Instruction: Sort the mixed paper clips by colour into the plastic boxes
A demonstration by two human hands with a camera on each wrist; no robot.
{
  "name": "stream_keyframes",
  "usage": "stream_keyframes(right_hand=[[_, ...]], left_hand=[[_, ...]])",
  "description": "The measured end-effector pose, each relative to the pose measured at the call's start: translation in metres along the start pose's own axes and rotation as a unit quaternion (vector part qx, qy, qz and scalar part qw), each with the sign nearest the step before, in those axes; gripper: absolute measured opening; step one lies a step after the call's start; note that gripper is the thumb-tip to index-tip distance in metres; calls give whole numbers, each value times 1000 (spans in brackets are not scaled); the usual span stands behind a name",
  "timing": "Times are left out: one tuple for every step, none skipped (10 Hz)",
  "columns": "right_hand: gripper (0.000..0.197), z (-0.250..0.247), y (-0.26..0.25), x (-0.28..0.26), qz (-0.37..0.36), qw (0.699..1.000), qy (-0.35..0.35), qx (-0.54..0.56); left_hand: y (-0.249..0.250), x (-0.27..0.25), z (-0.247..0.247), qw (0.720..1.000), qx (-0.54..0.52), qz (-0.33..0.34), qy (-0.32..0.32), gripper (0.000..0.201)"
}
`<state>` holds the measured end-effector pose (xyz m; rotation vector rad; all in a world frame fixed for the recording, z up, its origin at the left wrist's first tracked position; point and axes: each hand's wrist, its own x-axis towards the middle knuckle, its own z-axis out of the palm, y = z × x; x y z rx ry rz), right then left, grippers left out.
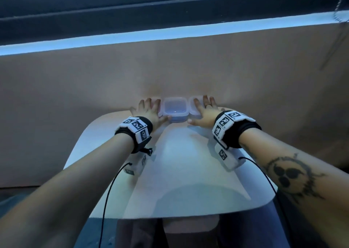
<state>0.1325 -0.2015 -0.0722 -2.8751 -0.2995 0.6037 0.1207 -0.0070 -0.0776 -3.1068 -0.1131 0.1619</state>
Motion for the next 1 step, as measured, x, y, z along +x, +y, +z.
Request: stream_keyframes(right_hand=[[83,-7,4,-20,-17,996,88,10]], left_hand=[[9,-16,-8,999,-7,14,32,85]])
